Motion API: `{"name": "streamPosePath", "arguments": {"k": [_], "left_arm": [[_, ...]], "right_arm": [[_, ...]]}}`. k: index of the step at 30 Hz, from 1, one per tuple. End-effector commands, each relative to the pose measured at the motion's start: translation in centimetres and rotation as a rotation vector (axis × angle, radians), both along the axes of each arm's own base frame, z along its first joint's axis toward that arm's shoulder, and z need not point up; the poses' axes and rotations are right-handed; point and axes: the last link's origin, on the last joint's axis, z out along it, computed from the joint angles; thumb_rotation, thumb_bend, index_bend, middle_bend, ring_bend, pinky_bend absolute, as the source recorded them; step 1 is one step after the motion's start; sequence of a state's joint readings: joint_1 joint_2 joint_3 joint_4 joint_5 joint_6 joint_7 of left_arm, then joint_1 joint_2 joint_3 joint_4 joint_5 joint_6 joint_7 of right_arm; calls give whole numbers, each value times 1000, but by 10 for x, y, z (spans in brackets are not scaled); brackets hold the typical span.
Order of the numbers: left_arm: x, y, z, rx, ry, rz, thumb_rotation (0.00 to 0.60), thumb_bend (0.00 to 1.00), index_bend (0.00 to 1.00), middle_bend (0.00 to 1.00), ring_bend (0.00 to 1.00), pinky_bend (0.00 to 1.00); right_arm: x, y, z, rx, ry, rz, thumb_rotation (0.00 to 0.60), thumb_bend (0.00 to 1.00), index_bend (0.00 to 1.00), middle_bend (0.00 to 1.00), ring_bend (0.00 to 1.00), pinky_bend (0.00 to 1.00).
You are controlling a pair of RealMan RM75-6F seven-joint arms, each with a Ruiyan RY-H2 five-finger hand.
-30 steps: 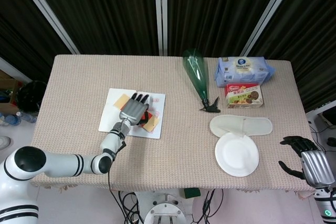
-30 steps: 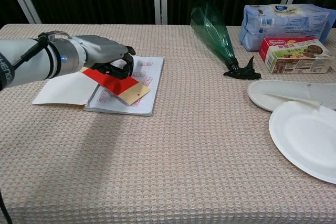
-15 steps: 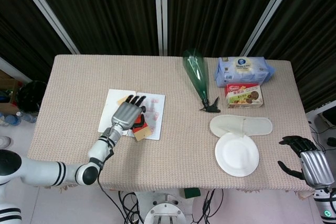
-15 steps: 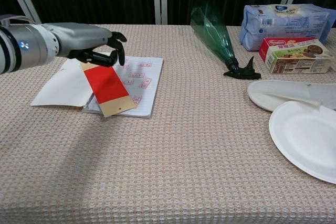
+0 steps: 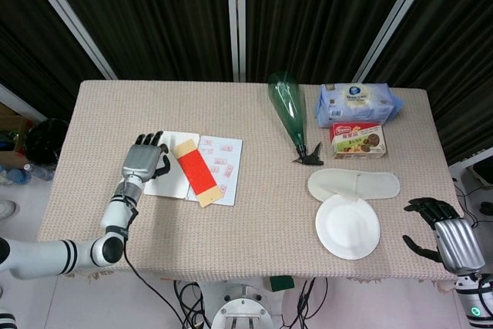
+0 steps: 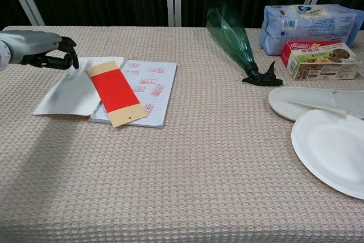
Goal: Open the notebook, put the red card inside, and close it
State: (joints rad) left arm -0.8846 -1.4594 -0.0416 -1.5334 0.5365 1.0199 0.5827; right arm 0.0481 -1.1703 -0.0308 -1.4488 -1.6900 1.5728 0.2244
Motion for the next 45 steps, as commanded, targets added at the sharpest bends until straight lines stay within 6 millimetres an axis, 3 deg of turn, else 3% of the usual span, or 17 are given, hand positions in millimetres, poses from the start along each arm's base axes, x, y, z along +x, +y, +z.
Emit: {"name": "streamPosePath", "arguments": {"k": [1,20,38,45], "left_arm": [[-5,-3,-3,-12,15,15,138,655,287,0,0,56],[17,7,-27,-55,5,-23,138,655,287,0,0,56],[60,9,-52,-100,-12,-123,137,654,287,0,0,56],[72,4,-48,-93,-50,-183,129,644,265,0,0,56]], "right_arm": [[0,0,0,0,0,0,600,171,361,270,210,267],[-4,2,3,-8,1,-17,600,172,361,269,210,267],[-6,3,3,-11,2,-29,600,171,361,270,210,267],[-5,1,3,-8,0,-26,600,171,361,270,210,267]]}}
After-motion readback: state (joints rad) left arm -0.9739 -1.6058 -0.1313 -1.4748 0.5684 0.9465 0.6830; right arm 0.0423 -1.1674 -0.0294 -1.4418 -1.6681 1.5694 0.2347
